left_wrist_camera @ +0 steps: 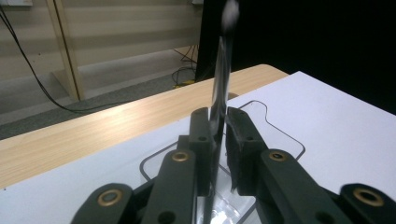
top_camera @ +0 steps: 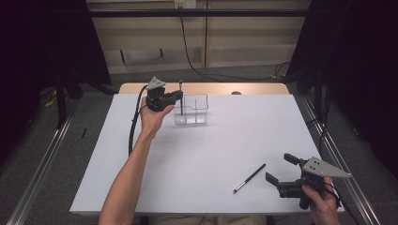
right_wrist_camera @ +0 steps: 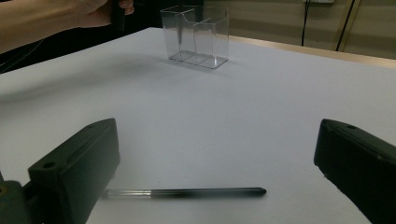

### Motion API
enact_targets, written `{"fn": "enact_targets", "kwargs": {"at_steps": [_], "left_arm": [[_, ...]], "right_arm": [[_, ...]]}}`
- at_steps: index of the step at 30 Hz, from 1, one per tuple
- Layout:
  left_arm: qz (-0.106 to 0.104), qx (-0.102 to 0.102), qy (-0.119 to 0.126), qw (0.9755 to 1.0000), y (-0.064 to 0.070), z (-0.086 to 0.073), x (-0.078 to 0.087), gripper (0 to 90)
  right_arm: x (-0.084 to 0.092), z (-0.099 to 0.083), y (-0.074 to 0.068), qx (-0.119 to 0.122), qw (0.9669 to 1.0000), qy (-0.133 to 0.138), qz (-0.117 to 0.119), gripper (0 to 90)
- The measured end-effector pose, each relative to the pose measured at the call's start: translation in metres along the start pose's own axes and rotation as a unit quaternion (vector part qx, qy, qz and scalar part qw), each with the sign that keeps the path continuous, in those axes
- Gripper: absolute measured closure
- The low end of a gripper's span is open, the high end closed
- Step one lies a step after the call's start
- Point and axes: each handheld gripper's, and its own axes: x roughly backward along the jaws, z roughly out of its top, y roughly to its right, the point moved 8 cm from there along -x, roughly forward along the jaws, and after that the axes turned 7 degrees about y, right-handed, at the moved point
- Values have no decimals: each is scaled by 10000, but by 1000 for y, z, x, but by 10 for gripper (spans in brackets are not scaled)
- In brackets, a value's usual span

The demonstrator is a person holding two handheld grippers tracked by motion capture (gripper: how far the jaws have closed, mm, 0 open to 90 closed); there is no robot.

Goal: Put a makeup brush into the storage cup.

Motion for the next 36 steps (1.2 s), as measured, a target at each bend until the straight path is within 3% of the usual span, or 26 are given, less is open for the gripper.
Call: {"fn": "enact_targets", "kwargs": {"at_steps": [4,10,15,20,23,36], "left_arm": [[0,-13,80,10000,0,1,1,766],[106,12,61,9999,-2,0,2,618],[247,74,82,9996,-6,1,4,403],[434,-1,19,9991,-9,1,7,213],[510,-13,34,9987,-12,1,9,144],[417,84,166,9990,-10,2,20,41]], "right_arm": [[0,0,0,2,10000,2,6,0],[0,0,0,-9,10000,4,5,0],[0,0,0,-10,10000,7,5,0],[0,0,-1,-11,10000,8,2,0],[0,0,0,-2,10000,-3,8,0],[-1,0,-1,-13,10000,-9,14,0]]}}
